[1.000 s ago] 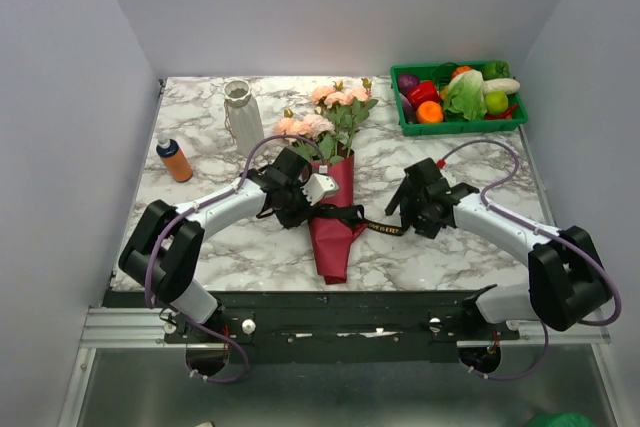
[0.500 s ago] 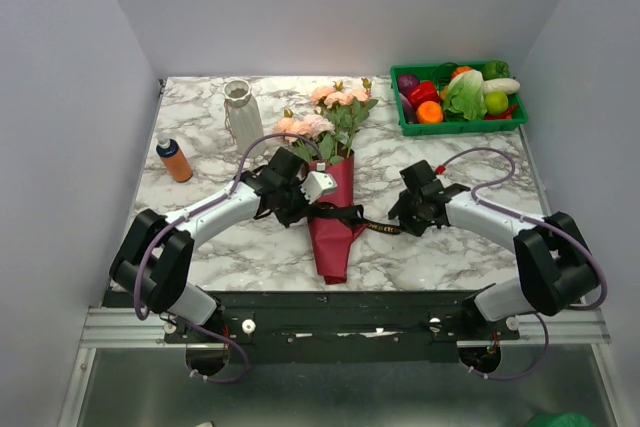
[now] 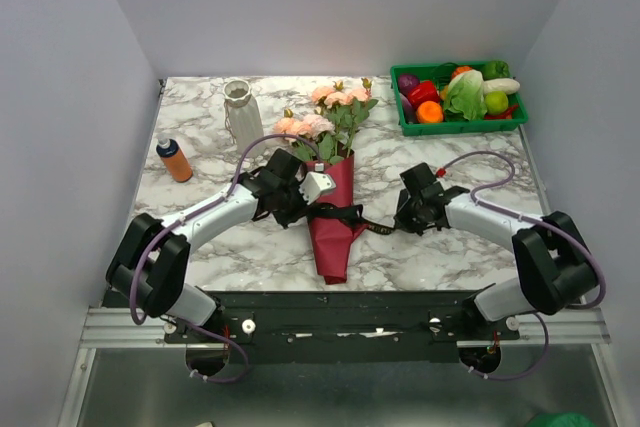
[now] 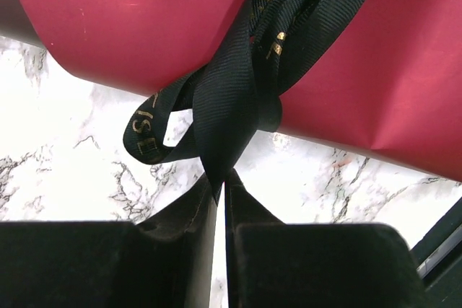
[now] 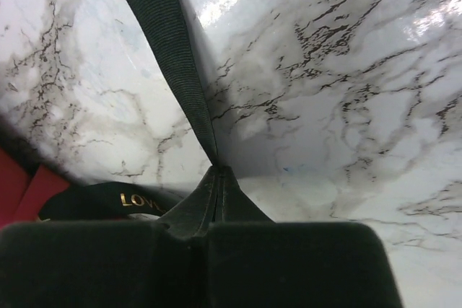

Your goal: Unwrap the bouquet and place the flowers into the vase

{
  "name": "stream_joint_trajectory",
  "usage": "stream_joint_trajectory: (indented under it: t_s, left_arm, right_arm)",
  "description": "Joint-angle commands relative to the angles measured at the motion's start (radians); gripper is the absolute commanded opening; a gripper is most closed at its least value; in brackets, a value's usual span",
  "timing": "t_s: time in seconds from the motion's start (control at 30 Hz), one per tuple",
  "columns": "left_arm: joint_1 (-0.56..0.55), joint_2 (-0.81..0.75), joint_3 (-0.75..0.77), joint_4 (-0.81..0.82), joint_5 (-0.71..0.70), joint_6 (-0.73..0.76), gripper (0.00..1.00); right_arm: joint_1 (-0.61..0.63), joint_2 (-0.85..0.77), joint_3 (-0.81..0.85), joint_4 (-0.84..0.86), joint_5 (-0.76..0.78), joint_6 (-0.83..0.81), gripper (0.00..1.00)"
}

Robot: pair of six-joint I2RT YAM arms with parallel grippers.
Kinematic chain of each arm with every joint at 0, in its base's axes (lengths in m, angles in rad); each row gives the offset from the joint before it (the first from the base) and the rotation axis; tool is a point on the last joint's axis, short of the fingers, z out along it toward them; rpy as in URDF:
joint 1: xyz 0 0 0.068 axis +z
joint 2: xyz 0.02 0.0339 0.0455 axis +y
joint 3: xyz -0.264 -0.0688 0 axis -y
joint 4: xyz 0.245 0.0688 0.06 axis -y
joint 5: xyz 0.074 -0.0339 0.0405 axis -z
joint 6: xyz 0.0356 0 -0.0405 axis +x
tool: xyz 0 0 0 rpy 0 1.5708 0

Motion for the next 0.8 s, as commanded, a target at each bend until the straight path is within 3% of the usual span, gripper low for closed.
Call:
stream_joint_trajectory:
  t_s: [0.0,0.13,0.23,0.33,0.5,0.77]
  left_arm:
    - [-0.006,-0.043,0.013,-0.008,-0.042,-0.002,0.13]
    - [0.015,-0.092,0.030,-0.049,-0.079,0.004,0.09]
    - [0.059,-0.128,0.052,-0.098,-0.102,0.001,0.07]
    - [0.165,-0.162,0.090,-0.134,-0.128,-0.005,0.00]
    - [0.423,-0.265,0.104,-0.162,-0.180,0.020,0.00]
    - [0.756,-0.362,0.107,-0.191,-0.252,0.095,0.00]
  right_arm:
    - [0.000,-0.057,0.003,-0.083,0.052,-0.007,0.01]
    - [-0.022,-0.137,0.100,-0.192,0.173,-0.059,0.01]
    - [-0.106,-0.206,0.166,-0.239,0.212,-0.120,0.01]
    - [-0.221,-0.265,0.211,-0.264,0.238,-0.191,0.01]
    - [-0.420,-0.331,0.238,-0.275,0.255,-0.269,0.01]
    - [-0.589,-0.373,0.280,-0.281,0.273,-0.306,0.01]
